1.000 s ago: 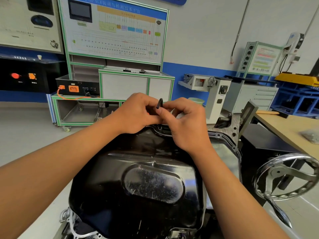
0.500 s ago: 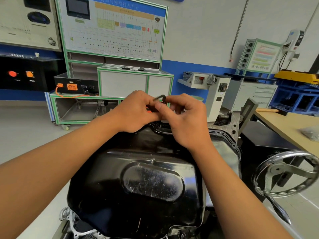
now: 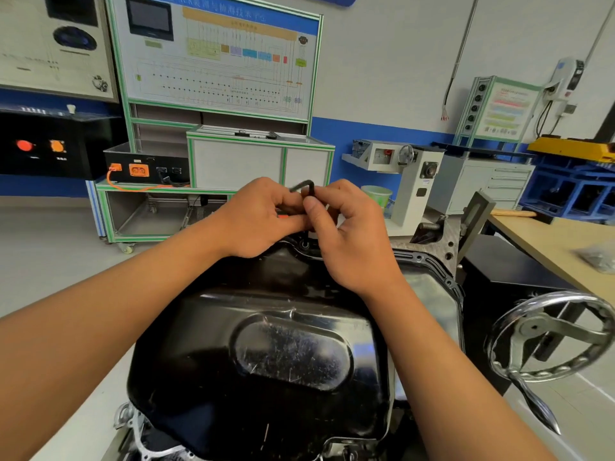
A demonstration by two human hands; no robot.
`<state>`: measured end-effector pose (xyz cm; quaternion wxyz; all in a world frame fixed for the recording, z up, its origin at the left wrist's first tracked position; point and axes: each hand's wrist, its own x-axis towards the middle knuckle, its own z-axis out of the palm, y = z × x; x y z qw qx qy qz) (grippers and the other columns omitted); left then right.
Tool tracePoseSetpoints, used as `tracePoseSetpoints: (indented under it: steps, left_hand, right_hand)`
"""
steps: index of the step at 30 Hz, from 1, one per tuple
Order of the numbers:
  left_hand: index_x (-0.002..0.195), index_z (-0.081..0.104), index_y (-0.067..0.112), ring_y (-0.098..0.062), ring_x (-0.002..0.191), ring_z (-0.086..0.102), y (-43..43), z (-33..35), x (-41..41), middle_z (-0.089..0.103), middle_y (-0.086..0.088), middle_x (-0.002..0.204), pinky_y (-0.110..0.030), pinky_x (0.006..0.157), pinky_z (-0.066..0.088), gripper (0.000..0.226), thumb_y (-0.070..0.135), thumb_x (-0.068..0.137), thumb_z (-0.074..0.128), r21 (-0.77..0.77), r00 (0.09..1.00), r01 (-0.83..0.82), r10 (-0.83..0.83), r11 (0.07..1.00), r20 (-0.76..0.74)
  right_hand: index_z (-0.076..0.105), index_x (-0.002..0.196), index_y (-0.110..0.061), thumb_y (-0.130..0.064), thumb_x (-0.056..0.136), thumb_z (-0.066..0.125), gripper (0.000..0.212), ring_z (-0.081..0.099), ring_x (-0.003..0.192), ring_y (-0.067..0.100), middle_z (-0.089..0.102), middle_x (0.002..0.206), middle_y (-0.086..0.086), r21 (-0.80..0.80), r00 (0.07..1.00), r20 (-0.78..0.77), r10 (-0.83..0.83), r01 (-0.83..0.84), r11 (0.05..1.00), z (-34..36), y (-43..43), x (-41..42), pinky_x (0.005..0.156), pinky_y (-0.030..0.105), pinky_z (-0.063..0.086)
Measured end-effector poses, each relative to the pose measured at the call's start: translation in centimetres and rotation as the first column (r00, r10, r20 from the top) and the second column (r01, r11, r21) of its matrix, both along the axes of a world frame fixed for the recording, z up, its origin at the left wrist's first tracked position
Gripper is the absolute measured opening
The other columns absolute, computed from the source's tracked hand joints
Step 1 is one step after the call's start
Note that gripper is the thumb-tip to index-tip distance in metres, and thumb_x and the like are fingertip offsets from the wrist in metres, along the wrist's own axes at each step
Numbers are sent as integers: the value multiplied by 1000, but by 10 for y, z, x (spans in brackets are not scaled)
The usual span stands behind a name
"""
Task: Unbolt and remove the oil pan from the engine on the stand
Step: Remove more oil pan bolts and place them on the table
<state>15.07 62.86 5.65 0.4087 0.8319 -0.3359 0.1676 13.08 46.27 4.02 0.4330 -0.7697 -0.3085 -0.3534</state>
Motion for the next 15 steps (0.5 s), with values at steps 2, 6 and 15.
tracePoseSetpoints:
  steps: [2, 6, 15]
  left_hand:
    - [89, 78, 7, -33, 78, 68, -3, 1, 0, 74, -14, 80, -44, 75, 55, 6, 10, 88, 73, -6, 999, -28, 28, 1000, 36]
    - [88, 73, -6, -42, 76, 63, -5, 1, 0, 68, -31, 84, -55, 73, 51, 19, 12, 84, 77, -6, 996, -54, 55, 999, 71]
    - [91, 70, 37, 13, 69, 62, -1, 0, -5, 71, 28, 76, -4, 68, 44, 25, 13, 94, 66, 38, 1000, 15, -14, 999, -26]
  right_hand:
    - [75, 88, -12, -22, 89, 73, 10, 50, 67, 6, 60, 78, 0, 40, 999, -1, -33, 33, 999, 0, -1, 1, 64, 23, 43]
    - [78, 84, -12, -20, 79, 84, 11, 54, 62, 1, 65, 72, -6, 178, 999, -20, -42, 45, 983, -1, -3, 3, 64, 16, 41]
    - [76, 87, -7, -9, 94, 66, 12, 51, 68, 7, 58, 74, 1, 47, 1000, 20, -23, 22, 999, 0, -2, 1, 64, 25, 43]
